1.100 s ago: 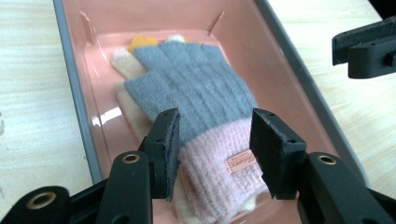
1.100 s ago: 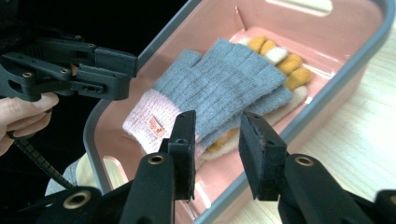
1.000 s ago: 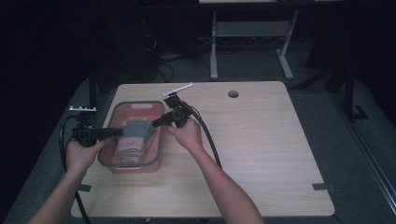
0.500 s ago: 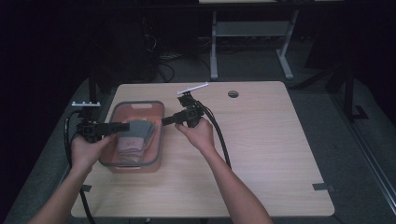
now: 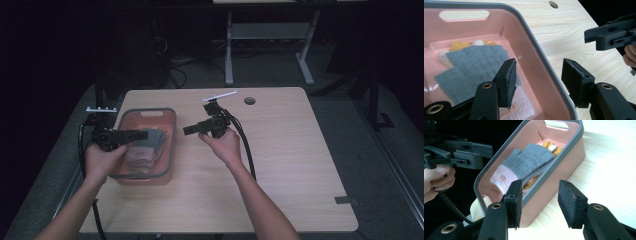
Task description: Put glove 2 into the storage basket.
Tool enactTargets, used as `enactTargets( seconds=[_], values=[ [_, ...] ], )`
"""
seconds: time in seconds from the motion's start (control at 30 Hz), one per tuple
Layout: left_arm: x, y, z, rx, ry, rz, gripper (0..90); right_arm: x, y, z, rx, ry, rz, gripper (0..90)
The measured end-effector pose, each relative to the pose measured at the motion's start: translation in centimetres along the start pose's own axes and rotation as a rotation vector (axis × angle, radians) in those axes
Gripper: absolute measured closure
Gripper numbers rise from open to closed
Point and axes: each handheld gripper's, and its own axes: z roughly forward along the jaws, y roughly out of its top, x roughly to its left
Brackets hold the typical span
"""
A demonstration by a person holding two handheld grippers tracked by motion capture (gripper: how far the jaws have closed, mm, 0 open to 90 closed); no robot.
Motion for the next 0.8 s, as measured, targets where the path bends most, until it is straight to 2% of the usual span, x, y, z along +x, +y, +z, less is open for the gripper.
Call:
enactTargets(
  seconds=[0.07, 0.3, 0.8],
  values=[
    [-0.3, 0.0, 0.3, -0.002, -0.005, -0.004, 44.6, -0.3, -0.2, -0.4, -0.007, 0.002, 0.01, 53.2],
    [-1.8, 0.4, 1.3, 0.012, -0.028, 0.024, 40.5, -1.0, -0.7, -2.0, -0.036, -0.008, 0.021, 50.8],
    [-4.7, 0.8, 3.4, 0.028, -0.09, 0.063, 37.1, -2.8, -2.0, -5.4, -0.053, -0.045, 0.057, 49.2]
  ],
)
